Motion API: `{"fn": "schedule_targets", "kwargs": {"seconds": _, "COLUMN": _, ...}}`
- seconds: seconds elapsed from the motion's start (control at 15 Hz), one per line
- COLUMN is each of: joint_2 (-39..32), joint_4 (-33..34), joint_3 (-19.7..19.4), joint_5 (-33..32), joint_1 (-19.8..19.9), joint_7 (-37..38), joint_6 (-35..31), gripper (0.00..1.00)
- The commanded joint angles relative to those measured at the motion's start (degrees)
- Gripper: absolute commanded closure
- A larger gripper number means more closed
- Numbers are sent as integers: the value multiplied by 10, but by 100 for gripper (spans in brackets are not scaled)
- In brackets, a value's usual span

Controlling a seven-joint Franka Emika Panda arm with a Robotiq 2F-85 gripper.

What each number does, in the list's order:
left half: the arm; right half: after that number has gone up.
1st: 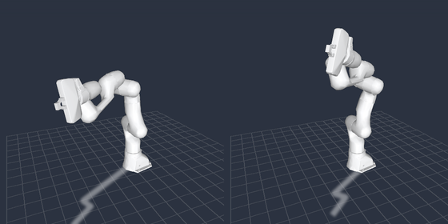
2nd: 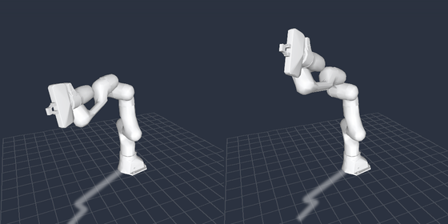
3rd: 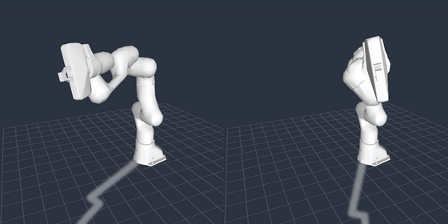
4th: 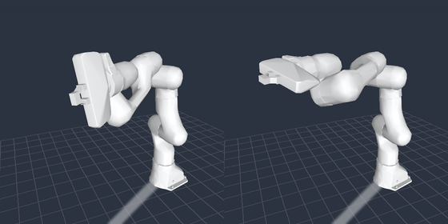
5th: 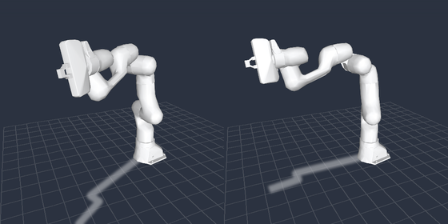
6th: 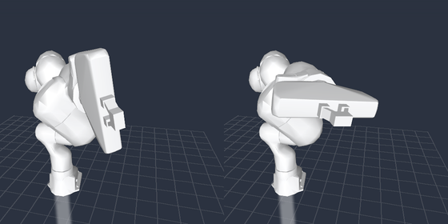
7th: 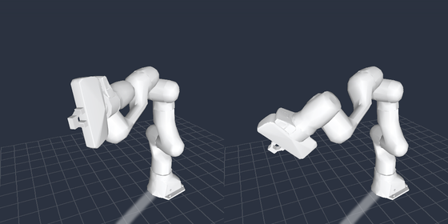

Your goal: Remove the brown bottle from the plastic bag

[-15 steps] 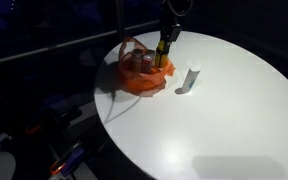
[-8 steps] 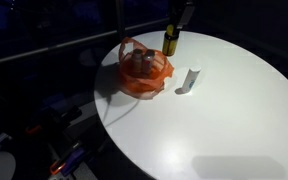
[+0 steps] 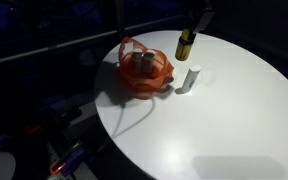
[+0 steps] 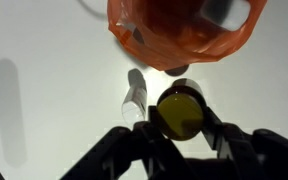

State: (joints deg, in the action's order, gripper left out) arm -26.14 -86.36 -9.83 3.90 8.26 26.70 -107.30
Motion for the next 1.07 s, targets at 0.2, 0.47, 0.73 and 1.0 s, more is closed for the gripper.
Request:
{"fn": "schedule_targets", "kwargs": {"seconds": 0.2, "joint_2": -83, "joint_4": 92, "joint_3": -4, "joint_5": 7, "joint_1": 6, "joint_7": 18, "joint_6": 23, "gripper": 79}}
{"fn": "schedule_targets", "kwargs": {"seconds": 0.47, "joint_2": -121, "joint_4": 122, "joint_3": -6, "joint_5": 3, "joint_1": 4, "joint_7": 26, "joint_6": 29, "gripper": 79}}
{"fn": "schedule_targets", "kwargs": {"seconds": 0.73, "joint_2": -149, "joint_4": 145, "joint_3": -8, "joint_5": 2, "joint_1": 4, "joint_7": 28, "joint_6": 39, "gripper": 79}}
{"fn": "schedule_targets", "kwargs": {"seconds": 1.0, "joint_2": -172, "joint_4": 163, "joint_3": -11, "joint_5": 0, "joint_1": 4, "joint_7": 33, "joint_6": 58, "gripper": 79}}
